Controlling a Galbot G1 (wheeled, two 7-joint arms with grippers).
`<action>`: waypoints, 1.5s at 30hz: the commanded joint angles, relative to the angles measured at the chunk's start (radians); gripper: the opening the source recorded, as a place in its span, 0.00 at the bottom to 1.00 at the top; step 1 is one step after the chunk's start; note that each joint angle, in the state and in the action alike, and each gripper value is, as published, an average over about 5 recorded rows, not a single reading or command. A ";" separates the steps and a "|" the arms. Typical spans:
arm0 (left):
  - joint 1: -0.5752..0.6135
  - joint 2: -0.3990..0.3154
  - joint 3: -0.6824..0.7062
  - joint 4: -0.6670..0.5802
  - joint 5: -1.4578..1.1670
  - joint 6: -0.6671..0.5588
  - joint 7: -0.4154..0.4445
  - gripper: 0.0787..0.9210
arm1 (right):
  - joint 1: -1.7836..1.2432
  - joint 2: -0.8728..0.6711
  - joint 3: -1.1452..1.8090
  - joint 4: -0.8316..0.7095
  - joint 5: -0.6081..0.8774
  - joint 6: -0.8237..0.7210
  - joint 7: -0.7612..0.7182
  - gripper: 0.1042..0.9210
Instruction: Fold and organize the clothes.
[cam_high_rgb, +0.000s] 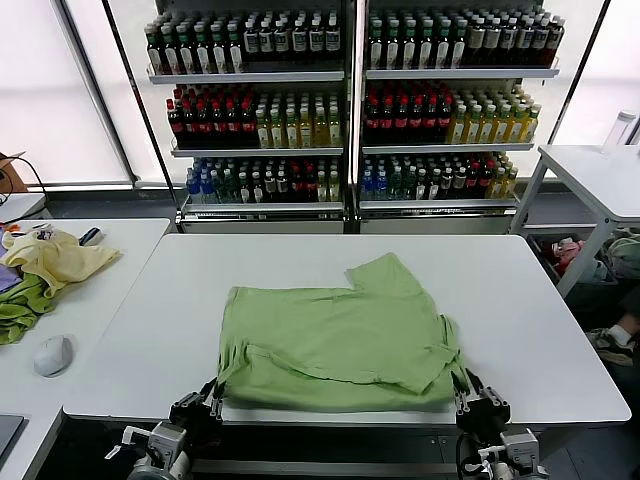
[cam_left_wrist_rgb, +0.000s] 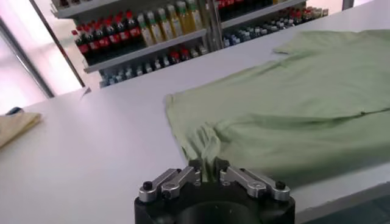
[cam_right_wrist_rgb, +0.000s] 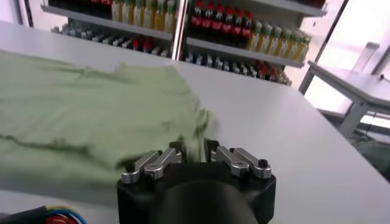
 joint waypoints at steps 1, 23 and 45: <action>-0.055 0.041 -0.054 -0.034 -0.041 0.006 -0.001 0.33 | 0.116 -0.069 0.027 0.033 0.093 -0.009 -0.006 0.53; -0.862 0.007 0.330 0.675 -0.320 0.000 -0.036 0.88 | 1.155 0.094 -0.470 -0.882 0.302 -0.169 0.084 0.88; -0.964 -0.084 0.374 0.847 -0.376 -0.007 -0.052 0.88 | 1.290 0.232 -0.508 -1.307 0.242 -0.161 0.046 0.88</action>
